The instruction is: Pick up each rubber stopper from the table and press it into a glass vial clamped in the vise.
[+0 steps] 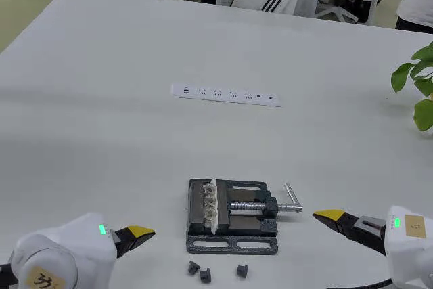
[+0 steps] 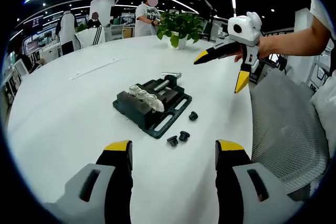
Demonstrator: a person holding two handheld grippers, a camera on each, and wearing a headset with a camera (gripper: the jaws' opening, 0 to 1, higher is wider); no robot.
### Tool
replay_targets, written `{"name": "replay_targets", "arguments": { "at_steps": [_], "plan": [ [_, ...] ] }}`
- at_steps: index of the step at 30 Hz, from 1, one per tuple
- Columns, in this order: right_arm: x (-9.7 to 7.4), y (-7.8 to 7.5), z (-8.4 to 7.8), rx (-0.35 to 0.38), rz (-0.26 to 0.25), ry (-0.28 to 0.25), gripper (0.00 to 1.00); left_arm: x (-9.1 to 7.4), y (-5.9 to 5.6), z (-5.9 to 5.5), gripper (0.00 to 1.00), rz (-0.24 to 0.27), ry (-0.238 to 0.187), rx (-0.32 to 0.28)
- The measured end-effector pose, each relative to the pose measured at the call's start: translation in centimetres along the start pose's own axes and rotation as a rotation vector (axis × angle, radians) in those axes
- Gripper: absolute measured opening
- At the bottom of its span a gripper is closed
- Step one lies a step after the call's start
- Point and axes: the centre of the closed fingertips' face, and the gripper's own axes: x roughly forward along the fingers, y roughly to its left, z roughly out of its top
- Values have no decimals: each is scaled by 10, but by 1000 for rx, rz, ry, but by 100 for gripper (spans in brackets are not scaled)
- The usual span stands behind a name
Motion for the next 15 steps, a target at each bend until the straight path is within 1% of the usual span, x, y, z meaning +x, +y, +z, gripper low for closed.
{"name": "replay_targets", "arguments": {
  "at_steps": [4,10,15],
  "plan": [
    [0,0,-1,2,0,-1,85,3,3,-1,56,19,14,-24],
    [0,-1,-2,8,0,-3,84,11,7,-7,49,35,42,-64],
    [0,-2,-3,11,-2,-3,84,16,6,-8,44,49,68,-108]
  ]
}}
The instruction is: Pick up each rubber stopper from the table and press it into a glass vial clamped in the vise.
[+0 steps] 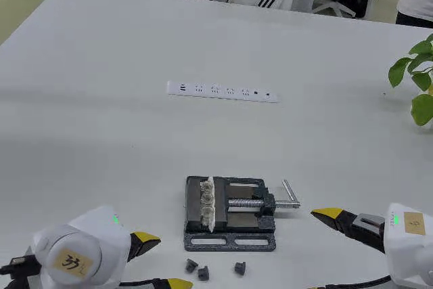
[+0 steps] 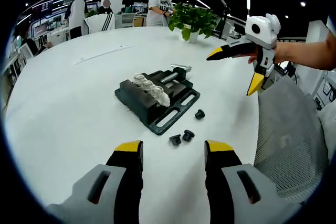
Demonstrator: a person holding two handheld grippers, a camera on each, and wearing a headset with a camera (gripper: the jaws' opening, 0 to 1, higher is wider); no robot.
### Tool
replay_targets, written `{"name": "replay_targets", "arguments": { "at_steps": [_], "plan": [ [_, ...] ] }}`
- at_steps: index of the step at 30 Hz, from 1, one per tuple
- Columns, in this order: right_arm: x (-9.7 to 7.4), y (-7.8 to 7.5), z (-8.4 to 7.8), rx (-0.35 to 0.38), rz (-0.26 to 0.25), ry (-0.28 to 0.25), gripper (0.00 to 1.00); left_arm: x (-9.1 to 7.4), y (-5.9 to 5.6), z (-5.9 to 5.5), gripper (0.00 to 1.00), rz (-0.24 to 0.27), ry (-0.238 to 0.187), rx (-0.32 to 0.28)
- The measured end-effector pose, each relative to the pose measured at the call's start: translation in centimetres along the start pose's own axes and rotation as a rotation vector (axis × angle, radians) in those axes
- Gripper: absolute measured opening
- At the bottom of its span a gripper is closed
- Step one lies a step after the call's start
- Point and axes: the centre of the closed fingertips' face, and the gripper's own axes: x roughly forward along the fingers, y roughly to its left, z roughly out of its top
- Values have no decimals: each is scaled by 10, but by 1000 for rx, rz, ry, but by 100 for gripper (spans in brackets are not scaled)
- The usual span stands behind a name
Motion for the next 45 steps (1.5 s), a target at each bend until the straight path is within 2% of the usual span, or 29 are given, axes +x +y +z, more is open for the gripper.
{"name": "replay_targets", "arguments": {
  "at_steps": [4,5,13,27,45],
  "plan": [
    [0,-1,-2,4,-1,-1,83,4,1,-4,37,13,22,-27],
    [0,-1,-3,4,-1,-1,83,6,1,-3,35,11,16,-44],
    [0,0,-5,5,-3,3,83,16,-3,-9,29,18,62,-112],
    [0,0,-9,13,-5,5,81,29,-8,-18,16,31,126,-193],
    [0,0,-12,25,-7,4,81,36,-11,-18,8,38,148,-255]
  ]
}}
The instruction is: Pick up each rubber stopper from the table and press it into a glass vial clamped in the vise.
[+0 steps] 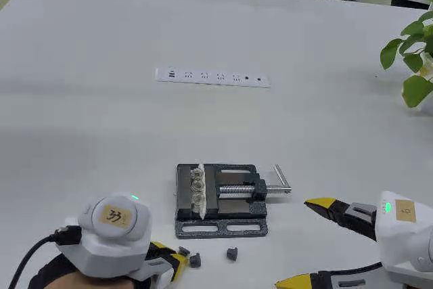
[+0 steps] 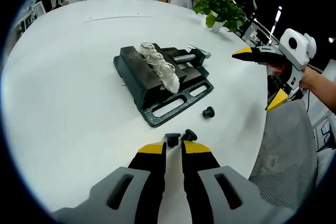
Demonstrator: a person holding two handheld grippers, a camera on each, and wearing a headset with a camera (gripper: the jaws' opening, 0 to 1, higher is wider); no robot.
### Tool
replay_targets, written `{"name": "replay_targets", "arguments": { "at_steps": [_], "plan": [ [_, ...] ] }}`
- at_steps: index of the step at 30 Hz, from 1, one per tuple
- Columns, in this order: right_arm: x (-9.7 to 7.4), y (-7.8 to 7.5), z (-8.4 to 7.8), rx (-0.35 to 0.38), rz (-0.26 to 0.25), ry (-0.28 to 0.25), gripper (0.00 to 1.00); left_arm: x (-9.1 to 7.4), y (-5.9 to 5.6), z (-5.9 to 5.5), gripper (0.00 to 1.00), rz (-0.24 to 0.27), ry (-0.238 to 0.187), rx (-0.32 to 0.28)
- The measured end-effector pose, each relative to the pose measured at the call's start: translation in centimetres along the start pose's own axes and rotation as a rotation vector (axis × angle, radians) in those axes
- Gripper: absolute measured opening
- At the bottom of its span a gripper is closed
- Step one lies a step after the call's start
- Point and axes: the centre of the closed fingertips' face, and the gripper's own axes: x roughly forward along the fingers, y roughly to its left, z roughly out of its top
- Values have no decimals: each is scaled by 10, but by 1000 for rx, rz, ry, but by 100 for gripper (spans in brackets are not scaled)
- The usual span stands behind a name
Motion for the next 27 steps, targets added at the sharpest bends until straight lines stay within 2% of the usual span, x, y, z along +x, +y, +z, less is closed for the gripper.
{"name": "replay_targets", "arguments": {
  "at_steps": [16,27],
  "plan": [
    [-1,-3,-1,3,-3,0,80,3,2,-1,5,7,7,23],
    [-1,-2,-1,0,3,3,80,3,1,-2,5,1,28,87]
  ]
}}
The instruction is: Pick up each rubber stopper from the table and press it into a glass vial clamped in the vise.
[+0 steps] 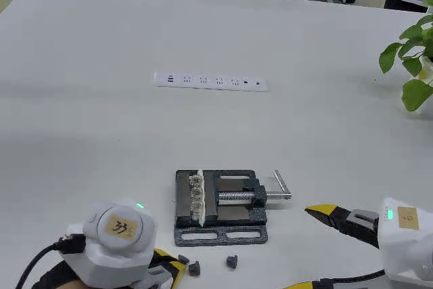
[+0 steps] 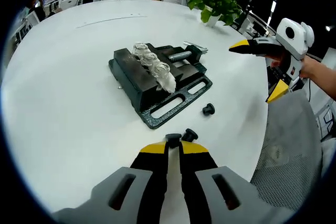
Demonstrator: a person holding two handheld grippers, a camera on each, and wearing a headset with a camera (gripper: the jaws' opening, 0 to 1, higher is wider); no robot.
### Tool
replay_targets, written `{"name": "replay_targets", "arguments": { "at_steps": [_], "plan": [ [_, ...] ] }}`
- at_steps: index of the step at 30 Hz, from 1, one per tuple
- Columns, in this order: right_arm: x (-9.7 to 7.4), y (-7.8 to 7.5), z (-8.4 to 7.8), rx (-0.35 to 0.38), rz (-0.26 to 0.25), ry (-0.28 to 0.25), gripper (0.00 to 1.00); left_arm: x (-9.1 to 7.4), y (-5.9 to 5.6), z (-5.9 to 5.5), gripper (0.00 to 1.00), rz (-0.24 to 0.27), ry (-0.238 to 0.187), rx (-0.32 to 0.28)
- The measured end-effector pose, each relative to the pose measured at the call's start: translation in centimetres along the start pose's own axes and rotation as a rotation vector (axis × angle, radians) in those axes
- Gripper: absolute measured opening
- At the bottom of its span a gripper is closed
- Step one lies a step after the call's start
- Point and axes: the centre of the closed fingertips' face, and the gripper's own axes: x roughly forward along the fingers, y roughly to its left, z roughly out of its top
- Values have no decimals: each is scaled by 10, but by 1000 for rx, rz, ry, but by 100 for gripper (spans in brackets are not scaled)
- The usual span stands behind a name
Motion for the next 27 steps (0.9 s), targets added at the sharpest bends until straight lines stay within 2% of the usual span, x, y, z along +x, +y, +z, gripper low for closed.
{"name": "replay_targets", "arguments": {
  "at_steps": [5,14,20,27],
  "plan": [
    [1,0,0,-5,4,0,79,-1,0,0,4,-6,4,27],
    [3,6,6,-8,19,0,78,-2,-4,-1,4,-24,7,35],
    [5,11,15,-14,36,-10,77,-8,-7,-1,4,-33,-3,40],
    [5,18,32,-29,70,-33,73,-24,-15,9,4,-54,-25,68]
  ]
}}
